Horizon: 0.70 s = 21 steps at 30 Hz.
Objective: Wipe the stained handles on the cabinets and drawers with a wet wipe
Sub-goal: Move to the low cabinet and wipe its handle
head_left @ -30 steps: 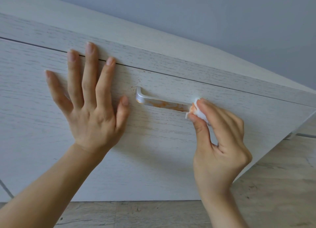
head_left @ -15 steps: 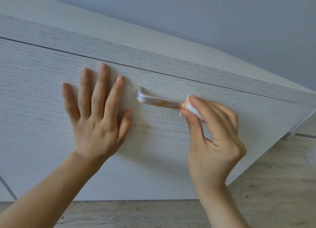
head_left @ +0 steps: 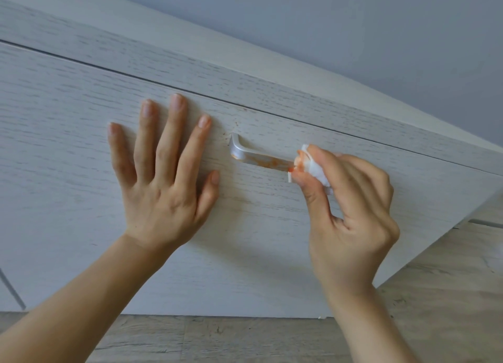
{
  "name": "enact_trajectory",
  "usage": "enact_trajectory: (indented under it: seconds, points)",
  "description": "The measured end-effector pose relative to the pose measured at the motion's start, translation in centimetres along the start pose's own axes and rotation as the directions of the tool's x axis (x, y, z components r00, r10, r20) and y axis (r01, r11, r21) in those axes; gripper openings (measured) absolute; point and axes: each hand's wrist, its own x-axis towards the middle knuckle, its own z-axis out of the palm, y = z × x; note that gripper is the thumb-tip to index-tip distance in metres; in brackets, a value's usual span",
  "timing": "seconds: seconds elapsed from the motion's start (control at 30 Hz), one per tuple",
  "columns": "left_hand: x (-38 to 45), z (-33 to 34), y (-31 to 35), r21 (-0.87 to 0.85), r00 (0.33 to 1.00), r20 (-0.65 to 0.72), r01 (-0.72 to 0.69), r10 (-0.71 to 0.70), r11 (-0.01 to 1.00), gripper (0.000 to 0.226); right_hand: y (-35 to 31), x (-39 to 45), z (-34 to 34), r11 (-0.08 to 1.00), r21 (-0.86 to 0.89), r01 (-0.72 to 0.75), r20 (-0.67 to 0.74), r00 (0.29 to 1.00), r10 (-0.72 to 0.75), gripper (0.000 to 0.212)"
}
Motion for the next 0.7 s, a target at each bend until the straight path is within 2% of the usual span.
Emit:
enact_trajectory:
  seconds: [0.1,0.27,0.4,0.53,0.7]
  points:
    - [0.1,0.1,0.1,0.0,1.0,-0.01,0.008,-0.008,1.0,0.055,0.2,0.1,0.3,0.998,-0.024,0.062,0.002,0.998,-0.062,0.017]
    - [0.0,0.0,0.0,-0.004,1.0,-0.003,0.008,-0.008,1.0,0.055,-0.4,-0.2,0.4,0.999,0.038,-0.001,-0.001,1.0,0.001,0.016]
    - [0.1,-0.2,0.2,-0.015,1.0,0.019,0.008,-0.007,1.0,0.055,-0.9,0.3,1.0,0.999,0.011,0.033,0.028,0.999,-0.033,0.014]
    - [0.0,-0.3,0.0,-0.023,1.0,0.021,0.006,-0.005,1.0,0.054,-1.3,0.2,0.7,0.999,0.027,-0.018,-0.012,1.0,0.019,0.013]
    - [0.1,-0.2,0.1,-0.016,1.0,0.011,0.003,-0.002,1.0,0.055,-1.2,0.2,1.3,1.0,-0.012,0.022,0.015,1.0,-0.022,0.018]
